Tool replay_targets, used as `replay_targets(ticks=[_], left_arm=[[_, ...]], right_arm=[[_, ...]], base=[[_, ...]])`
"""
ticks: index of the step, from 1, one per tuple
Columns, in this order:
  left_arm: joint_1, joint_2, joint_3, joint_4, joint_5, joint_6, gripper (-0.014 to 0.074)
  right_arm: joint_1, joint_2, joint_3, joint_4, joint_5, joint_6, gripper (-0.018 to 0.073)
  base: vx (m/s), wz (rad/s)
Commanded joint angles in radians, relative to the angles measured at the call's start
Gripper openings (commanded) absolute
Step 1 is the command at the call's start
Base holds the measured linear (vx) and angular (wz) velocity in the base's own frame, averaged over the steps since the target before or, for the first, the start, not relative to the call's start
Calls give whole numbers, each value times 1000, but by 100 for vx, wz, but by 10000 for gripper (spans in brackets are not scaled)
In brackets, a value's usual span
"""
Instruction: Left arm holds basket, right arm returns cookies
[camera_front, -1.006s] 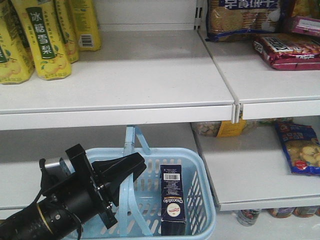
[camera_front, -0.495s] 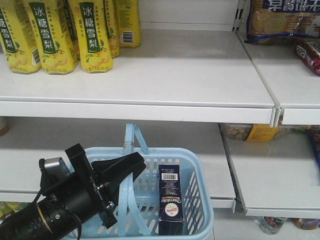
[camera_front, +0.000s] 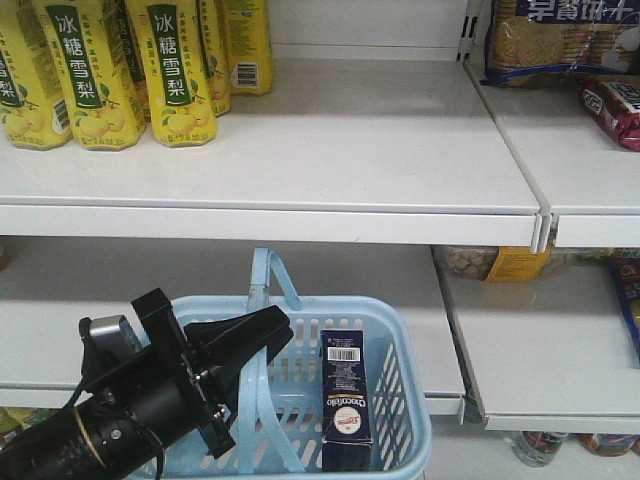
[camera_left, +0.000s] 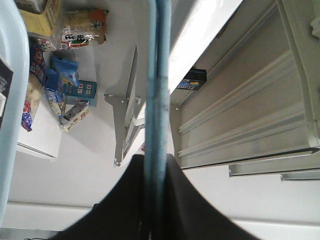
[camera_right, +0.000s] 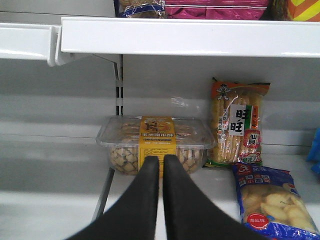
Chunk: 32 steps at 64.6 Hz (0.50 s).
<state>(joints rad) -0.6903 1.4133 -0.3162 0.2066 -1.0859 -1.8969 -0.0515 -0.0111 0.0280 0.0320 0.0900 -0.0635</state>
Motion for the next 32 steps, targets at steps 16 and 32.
replay_targets(ticks=[16, 32], left_arm=[[-7, -32, -27, -16, -287, 0, 0], [-7, -32, -27, -16, -287, 0, 0]], right_arm=[[-8, -12, 19, 0, -72, -6, -10], [-8, -12, 19, 0, -72, -6, -10]], base=[[0, 0], [0, 0]])
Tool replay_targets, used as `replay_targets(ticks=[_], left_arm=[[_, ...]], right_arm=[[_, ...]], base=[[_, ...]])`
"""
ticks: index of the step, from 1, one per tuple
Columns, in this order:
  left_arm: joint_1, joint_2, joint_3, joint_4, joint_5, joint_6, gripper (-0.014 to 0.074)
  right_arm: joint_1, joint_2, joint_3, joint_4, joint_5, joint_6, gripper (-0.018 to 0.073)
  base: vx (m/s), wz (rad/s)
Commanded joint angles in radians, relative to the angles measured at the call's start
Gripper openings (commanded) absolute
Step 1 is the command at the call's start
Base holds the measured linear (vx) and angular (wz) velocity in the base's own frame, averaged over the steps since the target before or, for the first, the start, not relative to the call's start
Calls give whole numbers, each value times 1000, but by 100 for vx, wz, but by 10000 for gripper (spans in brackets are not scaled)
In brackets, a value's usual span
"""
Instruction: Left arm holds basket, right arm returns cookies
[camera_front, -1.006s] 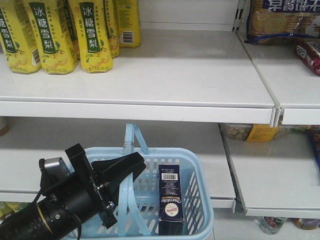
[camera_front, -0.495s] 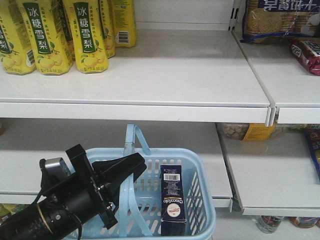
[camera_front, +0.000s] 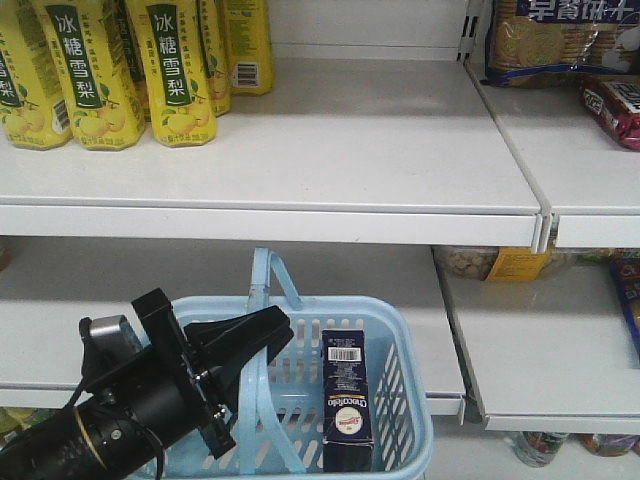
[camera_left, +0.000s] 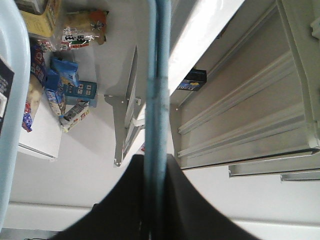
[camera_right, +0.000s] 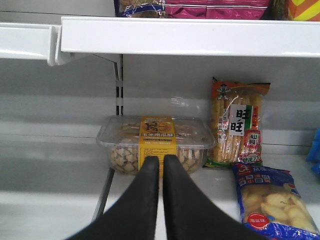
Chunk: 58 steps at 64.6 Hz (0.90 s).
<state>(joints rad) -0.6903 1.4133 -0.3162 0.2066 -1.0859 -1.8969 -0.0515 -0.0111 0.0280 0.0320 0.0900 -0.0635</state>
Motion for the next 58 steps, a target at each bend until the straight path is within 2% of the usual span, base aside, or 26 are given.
replay_targets(ticks=[1, 58], left_arm=[[-7, -32, -27, -16, -287, 0, 0], [-7, -32, -27, -16, -287, 0, 0]], right_arm=[[-8, -12, 19, 0, -72, -6, -10], [-8, -12, 18, 21, -80, -6, -10]], base=[[0, 0], [0, 0]])
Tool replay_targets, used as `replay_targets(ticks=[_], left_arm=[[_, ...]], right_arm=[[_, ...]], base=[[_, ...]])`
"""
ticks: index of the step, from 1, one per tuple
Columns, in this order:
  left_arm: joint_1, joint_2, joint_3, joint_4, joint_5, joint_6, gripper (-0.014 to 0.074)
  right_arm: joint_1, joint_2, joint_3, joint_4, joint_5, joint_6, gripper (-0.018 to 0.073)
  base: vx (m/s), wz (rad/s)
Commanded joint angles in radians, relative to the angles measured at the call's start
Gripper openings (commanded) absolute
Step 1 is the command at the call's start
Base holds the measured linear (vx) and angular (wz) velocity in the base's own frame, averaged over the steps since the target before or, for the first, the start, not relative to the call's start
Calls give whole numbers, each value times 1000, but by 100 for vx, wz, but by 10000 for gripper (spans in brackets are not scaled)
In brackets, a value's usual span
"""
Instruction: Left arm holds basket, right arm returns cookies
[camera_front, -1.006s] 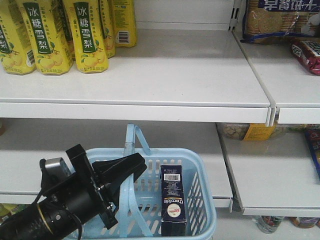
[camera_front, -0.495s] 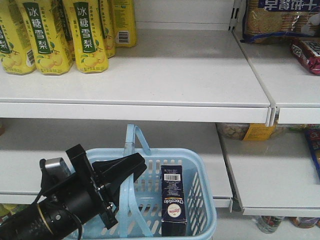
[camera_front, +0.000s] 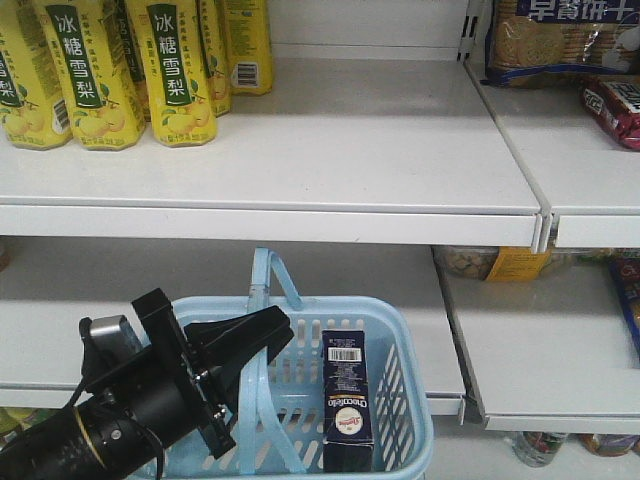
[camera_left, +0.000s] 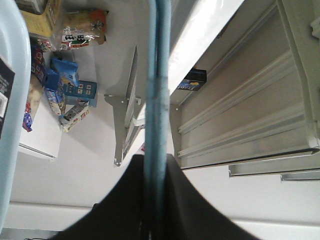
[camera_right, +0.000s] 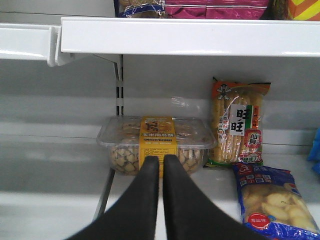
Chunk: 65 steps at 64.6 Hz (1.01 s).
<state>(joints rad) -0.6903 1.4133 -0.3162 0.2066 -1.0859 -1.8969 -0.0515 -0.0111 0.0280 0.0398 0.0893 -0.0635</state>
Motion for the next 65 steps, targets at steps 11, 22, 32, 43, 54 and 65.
replay_targets(ticks=[11, 22, 32, 43, 54, 65], left_arm=[[-7, -32, -27, -16, -287, 0, 0], [-7, -32, -27, -16, -287, 0, 0], [-7, -32, -27, -16, -287, 0, 0], [-7, -32, -27, -16, -287, 0, 0], [-7, -32, -27, -16, -287, 0, 0], [-7, -32, -27, -16, -287, 0, 0]], right_arm=[[-8, -12, 18, 19, -81, -6, -10], [-8, -12, 18, 19, -110, -6, -9], [-8, -12, 18, 21, -199, -6, -9], [-8, -12, 16, 21, -355, -6, -9], [-8, -12, -19, 20, -467, -6, -9], [-8, -12, -137, 20, -459, -6, -9]], base=[[0, 0], [0, 0], [0, 0], [0, 0], [0, 0], [0, 0]])
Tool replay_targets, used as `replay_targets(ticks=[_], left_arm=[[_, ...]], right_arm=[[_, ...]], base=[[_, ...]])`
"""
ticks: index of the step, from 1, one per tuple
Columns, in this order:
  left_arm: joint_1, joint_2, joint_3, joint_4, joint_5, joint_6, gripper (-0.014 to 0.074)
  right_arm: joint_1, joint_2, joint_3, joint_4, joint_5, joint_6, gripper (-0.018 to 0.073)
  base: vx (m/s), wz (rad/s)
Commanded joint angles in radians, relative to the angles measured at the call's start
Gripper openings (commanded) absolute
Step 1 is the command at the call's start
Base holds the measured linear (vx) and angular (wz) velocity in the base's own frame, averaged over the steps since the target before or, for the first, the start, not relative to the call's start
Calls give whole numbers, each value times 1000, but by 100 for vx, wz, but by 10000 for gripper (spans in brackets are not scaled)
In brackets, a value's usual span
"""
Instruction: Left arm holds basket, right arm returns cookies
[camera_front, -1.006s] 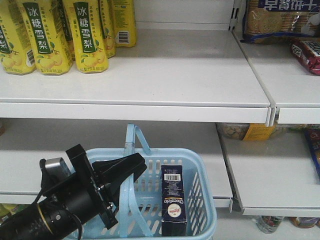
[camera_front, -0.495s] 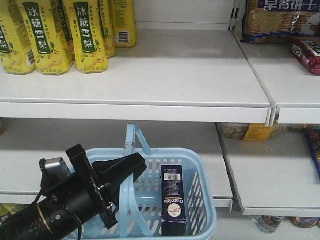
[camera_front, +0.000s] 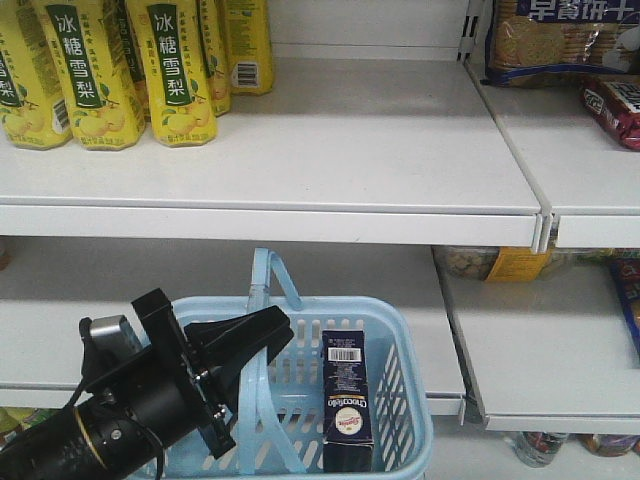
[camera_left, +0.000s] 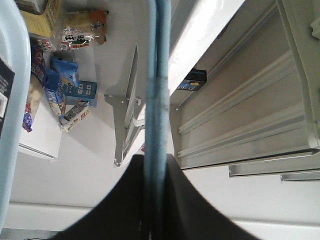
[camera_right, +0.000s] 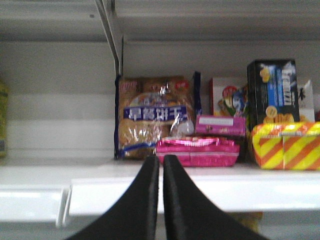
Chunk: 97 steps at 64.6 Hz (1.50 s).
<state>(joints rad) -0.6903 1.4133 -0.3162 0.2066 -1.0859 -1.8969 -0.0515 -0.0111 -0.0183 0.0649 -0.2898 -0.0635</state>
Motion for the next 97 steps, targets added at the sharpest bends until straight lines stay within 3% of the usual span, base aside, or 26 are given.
replay_targets(ticks=[1, 24, 46, 61, 68, 79, 97], left_arm=[[-7, -32, -27, -16, -287, 0, 0], [-7, -32, -27, -16, -287, 0, 0], [-7, -32, -27, -16, -287, 0, 0], [-7, -32, -27, -16, -287, 0, 0], [-7, -32, -27, -16, -287, 0, 0], [-7, -32, -27, -16, -287, 0, 0], [-7, -32, -27, -16, -287, 0, 0]], right_arm=[[-8, -12, -102, -5, -79, -6, -9], [-8, 179, -451, -7, 14, -7, -9], [-8, 443, -772, -4, 337, 1, -6], [-8, 572, -878, 14, 560, 101, 13], [-8, 605, -885, 63, 623, 102, 57], [7, 647, -885, 136, 695, 98, 223], [160, 711, -885, 140, 782, 97, 522]], base=[[0, 0], [0, 0], [0, 0], [0, 0], [0, 0], [0, 0], [0, 0]])
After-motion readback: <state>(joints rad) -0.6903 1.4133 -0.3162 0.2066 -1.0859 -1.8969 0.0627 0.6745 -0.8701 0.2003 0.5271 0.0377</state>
